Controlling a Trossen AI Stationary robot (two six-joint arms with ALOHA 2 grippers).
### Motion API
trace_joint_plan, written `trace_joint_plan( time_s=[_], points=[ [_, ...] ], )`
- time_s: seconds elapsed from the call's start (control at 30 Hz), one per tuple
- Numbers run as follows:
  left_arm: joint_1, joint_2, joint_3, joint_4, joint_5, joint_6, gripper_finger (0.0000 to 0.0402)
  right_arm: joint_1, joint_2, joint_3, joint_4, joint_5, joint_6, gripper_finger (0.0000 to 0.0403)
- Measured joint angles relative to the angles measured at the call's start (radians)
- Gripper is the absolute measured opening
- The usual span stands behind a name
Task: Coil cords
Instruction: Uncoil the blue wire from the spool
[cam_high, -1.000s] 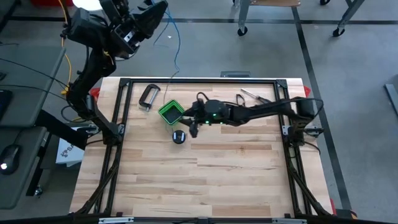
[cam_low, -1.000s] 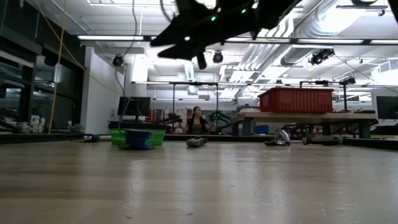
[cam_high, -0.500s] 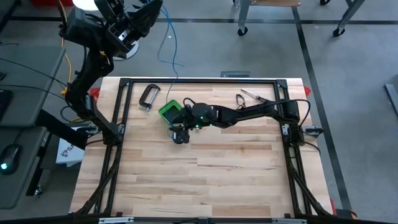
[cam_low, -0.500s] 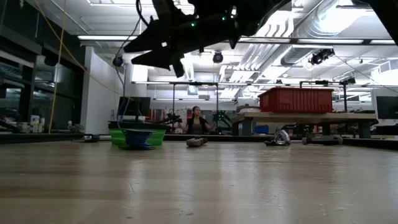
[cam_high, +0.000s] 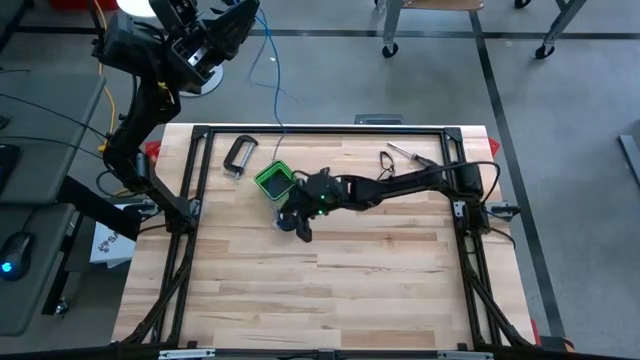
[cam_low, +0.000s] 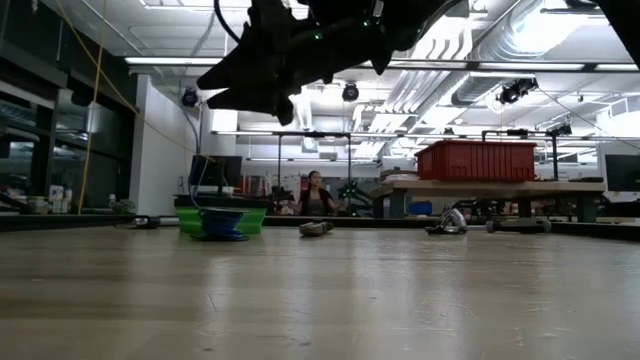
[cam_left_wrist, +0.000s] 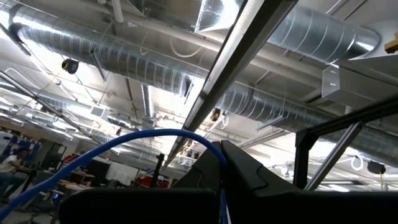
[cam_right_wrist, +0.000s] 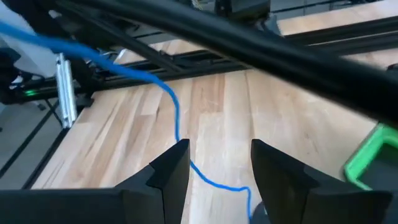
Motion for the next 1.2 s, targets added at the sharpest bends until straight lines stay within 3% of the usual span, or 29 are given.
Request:
trace_joint_plan(
  time_s=[0.43,0.73,0.83,0.97,1.2],
  points=[
    [0.058,0.000,0.000,0.002,-0.003,0.000,0.0000,0.021,0.028,-0.002,-0.030,-0.048,-0.126,0.0165],
    [0.084,0.000,0.000,0.002,-0.003,-0.002,0.0000,0.031,0.028,-0.002,-0.012,-0.019,-0.127,0.0160],
    [0.084,0.000,0.000,0.002,-0.003,-0.002,0.0000,0.031,0.028,-0.002,-0.014,-0.002,-0.125,0.0120],
    [0.084,0.000,0.000,0.000,-0.002,0.000,0.0000,0.025,0.008,-0.002,-0.037,-0.027,-0.066,0.0019],
    [0.112,-0.053,0.000,-0.147,-0.015,0.109,0.0000,-0.018,-0.168,-0.002,-0.221,-0.038,-0.060,0.0002]
  ],
)
